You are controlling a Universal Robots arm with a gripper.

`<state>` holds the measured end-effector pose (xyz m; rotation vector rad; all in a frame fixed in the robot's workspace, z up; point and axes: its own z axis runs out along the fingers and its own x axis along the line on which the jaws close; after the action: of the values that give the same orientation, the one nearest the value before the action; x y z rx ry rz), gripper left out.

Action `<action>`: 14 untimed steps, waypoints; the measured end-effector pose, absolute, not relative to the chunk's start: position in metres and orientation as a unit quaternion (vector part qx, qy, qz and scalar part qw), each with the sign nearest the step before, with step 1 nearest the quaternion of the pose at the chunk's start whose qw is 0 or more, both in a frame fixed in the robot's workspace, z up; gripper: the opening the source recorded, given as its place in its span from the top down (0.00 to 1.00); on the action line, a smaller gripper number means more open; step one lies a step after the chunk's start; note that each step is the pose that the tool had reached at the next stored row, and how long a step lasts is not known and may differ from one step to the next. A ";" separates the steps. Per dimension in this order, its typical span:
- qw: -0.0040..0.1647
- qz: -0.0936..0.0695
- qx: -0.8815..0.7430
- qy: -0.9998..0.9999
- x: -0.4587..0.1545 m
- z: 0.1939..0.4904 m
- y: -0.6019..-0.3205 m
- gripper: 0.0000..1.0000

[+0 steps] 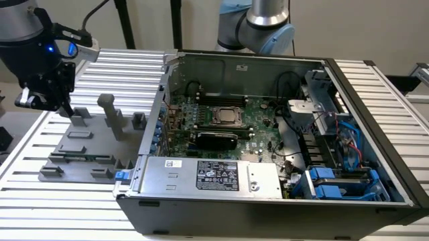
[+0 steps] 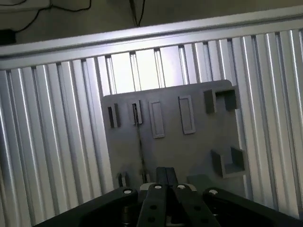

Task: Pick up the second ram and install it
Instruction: 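Pick up the second ram and move it above second insertion slot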

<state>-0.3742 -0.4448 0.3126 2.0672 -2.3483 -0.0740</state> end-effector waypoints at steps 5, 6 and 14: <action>0.007 -0.023 0.693 -0.721 -0.374 0.309 -0.445 1.00; 0.007 -0.023 0.697 -0.717 -0.374 0.309 -0.445 1.00; 0.007 -0.023 0.704 -0.710 -0.374 0.299 -0.456 0.00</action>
<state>-0.3743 -0.4556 0.2987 2.2028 -2.2193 -0.0711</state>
